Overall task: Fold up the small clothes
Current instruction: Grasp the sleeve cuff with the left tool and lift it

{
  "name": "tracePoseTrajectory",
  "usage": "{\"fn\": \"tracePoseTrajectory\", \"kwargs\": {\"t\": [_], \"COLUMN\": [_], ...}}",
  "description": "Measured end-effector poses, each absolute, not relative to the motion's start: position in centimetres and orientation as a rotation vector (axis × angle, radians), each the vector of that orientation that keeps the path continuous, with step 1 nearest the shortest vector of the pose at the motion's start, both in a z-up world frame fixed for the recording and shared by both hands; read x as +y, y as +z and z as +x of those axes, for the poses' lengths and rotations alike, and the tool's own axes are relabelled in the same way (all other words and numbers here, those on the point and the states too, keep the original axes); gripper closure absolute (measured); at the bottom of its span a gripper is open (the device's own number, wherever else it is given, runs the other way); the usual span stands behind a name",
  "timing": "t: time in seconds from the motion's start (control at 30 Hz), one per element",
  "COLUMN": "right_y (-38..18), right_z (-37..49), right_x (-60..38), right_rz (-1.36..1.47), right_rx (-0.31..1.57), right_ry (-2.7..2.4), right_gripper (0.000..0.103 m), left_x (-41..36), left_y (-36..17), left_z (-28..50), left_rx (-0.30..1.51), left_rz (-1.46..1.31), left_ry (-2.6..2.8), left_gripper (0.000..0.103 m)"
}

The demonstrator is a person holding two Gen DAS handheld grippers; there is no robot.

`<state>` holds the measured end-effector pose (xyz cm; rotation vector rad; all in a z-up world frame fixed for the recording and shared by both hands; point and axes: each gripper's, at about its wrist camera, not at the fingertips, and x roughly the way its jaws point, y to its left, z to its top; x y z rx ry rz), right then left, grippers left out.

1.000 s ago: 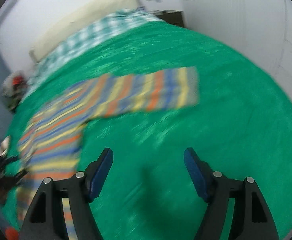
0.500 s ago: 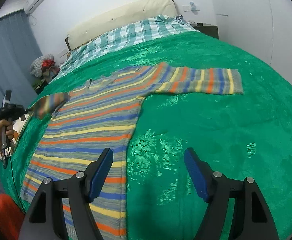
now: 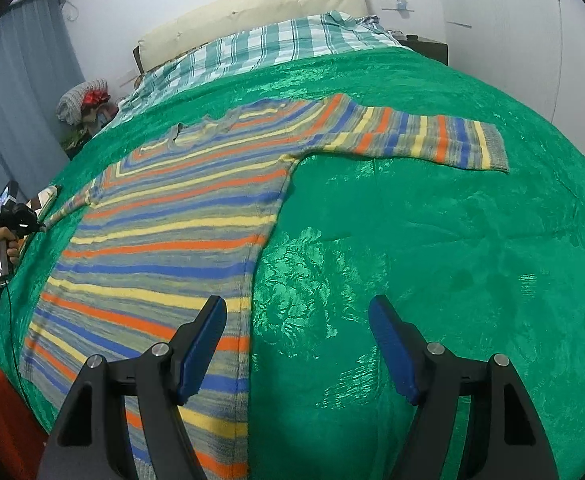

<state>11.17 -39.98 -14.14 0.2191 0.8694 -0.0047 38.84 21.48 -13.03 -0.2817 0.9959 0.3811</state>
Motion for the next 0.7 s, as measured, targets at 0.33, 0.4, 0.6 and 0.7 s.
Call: {"fn": "tracePoseTrajectory", "kwargs": {"t": [0.33, 0.4, 0.6, 0.7], "right_y": [-15.0, -15.1, -15.7, -15.6], "right_z": [11.6, 11.6, 11.8, 11.9], "right_x": [-39.3, -39.0, -38.4, -38.1], "right_rz": [0.204, 0.191, 0.167, 0.141], "right_rx": [0.898, 0.899, 0.921, 0.918], "right_ry": [0.003, 0.005, 0.009, 0.003], "right_gripper": [0.030, 0.030, 0.030, 0.030], "left_x": [24.0, 24.2, 22.9, 20.7], "left_y": [-15.0, -15.7, -17.7, -15.9], "left_z": [37.9, 37.5, 38.9, 39.4], "left_rx": [1.007, 0.996, 1.029, 1.058], "left_rz": [-0.480, -0.539, -0.675, -0.406], "left_ry": [0.179, 0.135, 0.047, 0.150], "left_gripper": [0.034, 0.034, 0.093, 0.095]}}
